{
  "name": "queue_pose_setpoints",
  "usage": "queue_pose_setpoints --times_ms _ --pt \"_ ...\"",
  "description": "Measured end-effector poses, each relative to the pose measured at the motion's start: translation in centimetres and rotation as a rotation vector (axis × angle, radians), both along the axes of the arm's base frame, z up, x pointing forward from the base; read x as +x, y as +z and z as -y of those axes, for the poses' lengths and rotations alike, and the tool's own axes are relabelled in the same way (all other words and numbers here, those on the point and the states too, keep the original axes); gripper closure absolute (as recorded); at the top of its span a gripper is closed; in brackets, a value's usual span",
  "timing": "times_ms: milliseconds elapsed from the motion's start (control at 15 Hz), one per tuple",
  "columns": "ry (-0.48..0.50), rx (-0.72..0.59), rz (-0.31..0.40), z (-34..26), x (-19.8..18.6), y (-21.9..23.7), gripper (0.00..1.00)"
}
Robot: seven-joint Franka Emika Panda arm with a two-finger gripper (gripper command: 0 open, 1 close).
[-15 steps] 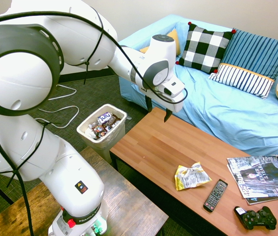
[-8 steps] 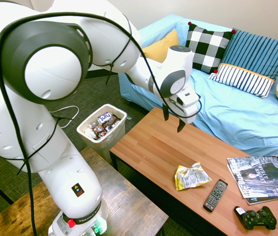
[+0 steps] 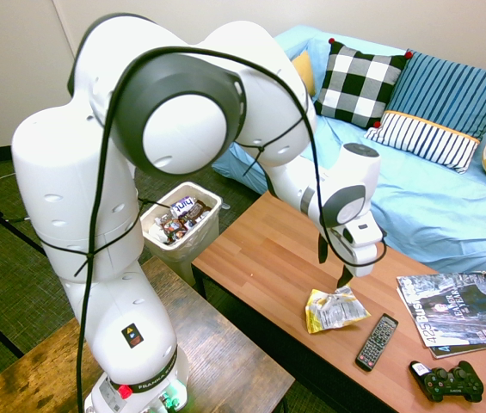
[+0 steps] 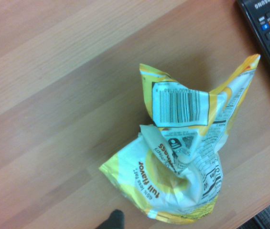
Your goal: Throw the chip bag in the trash bin
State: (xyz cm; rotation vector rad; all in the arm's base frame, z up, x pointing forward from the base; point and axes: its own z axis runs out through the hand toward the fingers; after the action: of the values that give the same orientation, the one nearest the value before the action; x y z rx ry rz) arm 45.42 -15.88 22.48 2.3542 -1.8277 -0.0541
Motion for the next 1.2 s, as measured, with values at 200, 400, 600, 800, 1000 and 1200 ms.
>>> queue_pose_setpoints --times_ms 200,400,600,800,1000,1200 --pt "-0.043 -0.014 -0.04 1.2 1.3 -4.9 0.0" --pt "-0.088 -0.022 -0.081 2.8 2.5 -9.1 1.0" --pt "-0.107 -0.013 -0.094 3.0 3.6 -11.4 1.0" --pt "-0.116 -0.007 -0.084 3.3 4.0 -11.3 1.0" --pt "-0.108 0.0 -0.082 3.4 4.1 -11.2 1.0" --pt "-0.104 0.005 -0.082 3.3 4.1 -11.2 1.0"
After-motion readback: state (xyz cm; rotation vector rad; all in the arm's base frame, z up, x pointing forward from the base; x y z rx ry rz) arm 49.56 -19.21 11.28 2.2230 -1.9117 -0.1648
